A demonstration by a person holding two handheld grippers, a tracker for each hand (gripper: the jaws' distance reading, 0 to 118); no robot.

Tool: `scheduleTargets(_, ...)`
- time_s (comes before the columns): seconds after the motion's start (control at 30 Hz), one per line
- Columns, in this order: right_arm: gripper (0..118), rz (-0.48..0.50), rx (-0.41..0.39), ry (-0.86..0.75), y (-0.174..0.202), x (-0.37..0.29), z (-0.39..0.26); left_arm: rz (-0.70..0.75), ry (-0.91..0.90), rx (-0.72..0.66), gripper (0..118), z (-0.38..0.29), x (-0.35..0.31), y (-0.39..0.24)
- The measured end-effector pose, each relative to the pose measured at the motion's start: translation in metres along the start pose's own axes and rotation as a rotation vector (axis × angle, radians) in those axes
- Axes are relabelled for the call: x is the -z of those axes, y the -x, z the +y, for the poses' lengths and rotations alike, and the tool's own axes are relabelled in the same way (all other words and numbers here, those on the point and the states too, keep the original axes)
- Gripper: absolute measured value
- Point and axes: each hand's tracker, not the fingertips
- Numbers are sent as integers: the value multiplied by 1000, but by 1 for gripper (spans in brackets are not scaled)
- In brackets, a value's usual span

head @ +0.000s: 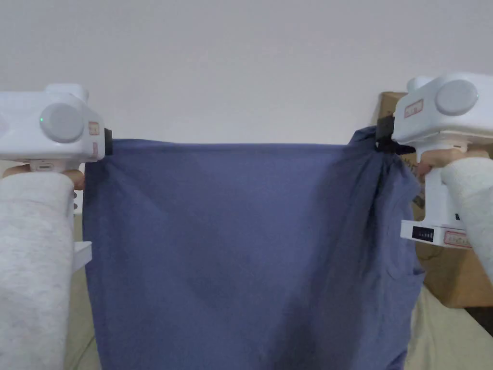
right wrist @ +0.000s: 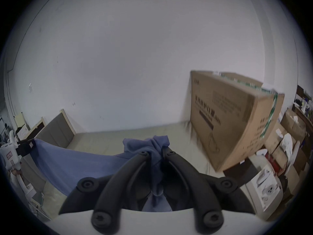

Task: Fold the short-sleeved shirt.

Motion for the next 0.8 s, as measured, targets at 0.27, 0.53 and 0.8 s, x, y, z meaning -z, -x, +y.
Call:
scheduleTargets(0.27, 11, 43, 3, -143, 24, -37, 48, 51, -132, -15, 1, 29, -17, 12)
scheduleTargets(0.53, 11, 36, -26, -48, 36, -9, 2, 77, -70, -2, 1, -24, 15, 16)
scheduleTargets(0.8, 11, -26, 14, 251, 14, 108, -135, 109, 212, 62, 1, -176, 109, -6)
